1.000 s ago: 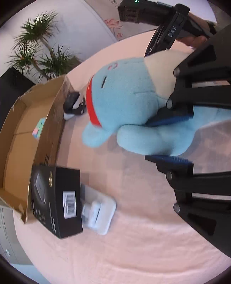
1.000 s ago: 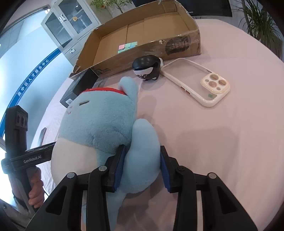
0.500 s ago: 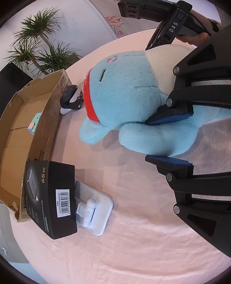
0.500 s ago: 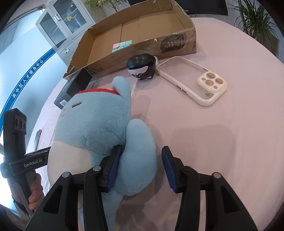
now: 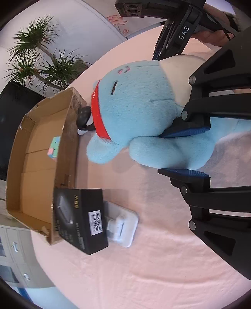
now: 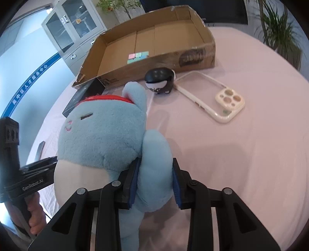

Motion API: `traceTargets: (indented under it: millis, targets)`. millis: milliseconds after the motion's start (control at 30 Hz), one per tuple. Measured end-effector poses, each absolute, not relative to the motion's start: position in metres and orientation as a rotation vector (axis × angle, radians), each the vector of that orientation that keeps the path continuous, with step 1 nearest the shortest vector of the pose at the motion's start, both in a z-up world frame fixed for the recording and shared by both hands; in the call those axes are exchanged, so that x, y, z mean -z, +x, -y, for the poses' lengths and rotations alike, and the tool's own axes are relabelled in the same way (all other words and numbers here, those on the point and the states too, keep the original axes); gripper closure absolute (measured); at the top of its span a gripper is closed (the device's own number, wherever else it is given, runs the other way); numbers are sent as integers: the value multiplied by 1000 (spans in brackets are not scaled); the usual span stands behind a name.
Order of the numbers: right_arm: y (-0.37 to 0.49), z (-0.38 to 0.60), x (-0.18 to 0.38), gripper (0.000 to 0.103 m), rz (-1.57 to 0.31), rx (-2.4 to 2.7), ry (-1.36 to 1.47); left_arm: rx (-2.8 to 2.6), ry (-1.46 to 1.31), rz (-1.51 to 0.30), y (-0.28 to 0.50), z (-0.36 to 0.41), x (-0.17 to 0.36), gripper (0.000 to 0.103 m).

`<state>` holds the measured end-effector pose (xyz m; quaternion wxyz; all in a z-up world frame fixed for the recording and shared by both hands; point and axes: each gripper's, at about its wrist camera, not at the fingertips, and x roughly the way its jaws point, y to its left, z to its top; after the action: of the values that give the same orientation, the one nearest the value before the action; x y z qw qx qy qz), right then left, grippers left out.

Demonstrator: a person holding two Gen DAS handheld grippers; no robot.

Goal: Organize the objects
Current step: 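Lift the plush toy with the right gripper and carry it over the box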

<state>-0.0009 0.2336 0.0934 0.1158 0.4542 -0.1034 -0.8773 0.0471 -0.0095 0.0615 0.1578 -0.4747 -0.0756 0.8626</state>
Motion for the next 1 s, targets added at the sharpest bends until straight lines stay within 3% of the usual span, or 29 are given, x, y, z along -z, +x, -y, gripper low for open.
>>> traceTargets:
  millis: [600,1000]
  targets:
    - [-10,-235,-145,74,307,2623,1190,-2560,-1231,171,35,4,-121,77]
    - [-69,-223,-226,74,180,2738,965,-2681,-1028,117,-32,4,-201,78]
